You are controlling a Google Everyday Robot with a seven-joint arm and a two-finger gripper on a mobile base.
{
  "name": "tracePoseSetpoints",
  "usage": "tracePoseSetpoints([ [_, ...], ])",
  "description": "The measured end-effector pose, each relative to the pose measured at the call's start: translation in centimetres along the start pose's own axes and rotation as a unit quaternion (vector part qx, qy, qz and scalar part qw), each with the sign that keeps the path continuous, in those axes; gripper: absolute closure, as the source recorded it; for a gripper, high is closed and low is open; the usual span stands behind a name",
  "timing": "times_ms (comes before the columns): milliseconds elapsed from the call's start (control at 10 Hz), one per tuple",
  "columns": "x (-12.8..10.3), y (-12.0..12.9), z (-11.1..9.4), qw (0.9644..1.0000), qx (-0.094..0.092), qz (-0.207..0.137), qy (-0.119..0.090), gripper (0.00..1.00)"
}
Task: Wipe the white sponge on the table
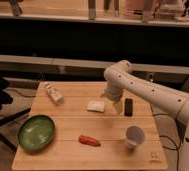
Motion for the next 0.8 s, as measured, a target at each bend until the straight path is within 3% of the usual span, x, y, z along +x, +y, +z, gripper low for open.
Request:
tracePoseSetpoints([
  [800, 0.0, -1.0, 2.6, 0.9986, -0.007, -0.052, -0.002, 0.2],
])
